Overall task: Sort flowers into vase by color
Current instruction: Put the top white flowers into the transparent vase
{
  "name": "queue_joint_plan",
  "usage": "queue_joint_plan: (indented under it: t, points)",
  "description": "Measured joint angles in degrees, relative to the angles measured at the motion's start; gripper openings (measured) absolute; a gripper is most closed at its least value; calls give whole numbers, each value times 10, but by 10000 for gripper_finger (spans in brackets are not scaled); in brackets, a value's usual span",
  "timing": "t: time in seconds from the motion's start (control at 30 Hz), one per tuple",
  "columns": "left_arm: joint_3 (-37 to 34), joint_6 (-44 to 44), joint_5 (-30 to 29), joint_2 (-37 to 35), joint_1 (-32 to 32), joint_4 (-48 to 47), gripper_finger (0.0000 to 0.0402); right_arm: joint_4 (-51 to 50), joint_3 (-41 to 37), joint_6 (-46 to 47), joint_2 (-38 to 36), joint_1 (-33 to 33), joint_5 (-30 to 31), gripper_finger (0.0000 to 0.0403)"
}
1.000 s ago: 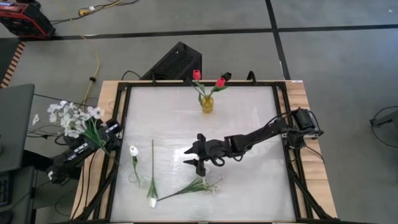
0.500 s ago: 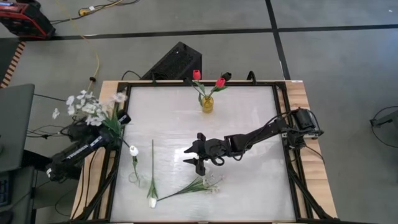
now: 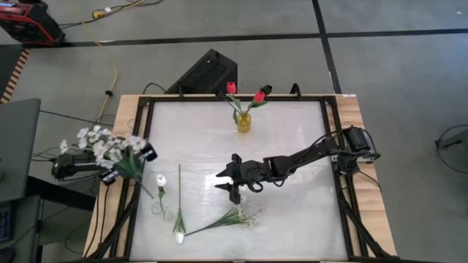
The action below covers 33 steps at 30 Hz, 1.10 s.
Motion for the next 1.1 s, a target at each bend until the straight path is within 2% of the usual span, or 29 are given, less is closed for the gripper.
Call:
queue_joint_plan:
  t: [0.3,0.53,0.7,0.9,1.1]
  points:
    - [6,26,-12,0,-40,-84,0,-20,0,2,0,7,-1,224]
    - [2,59,-30,0,-121,-98,0,-20,0,0,0,14,-2,224]
    - [2,117,-38,0,-181,-129,0,-25,0,2,0,13,-2,224]
    - [1,208,-116,0,-264,-216,0,-24,0,2,0,7,-2,224]
    - [1,264,-125,0,-306,-225,0,-23,0,3,0,-3,-2,224]
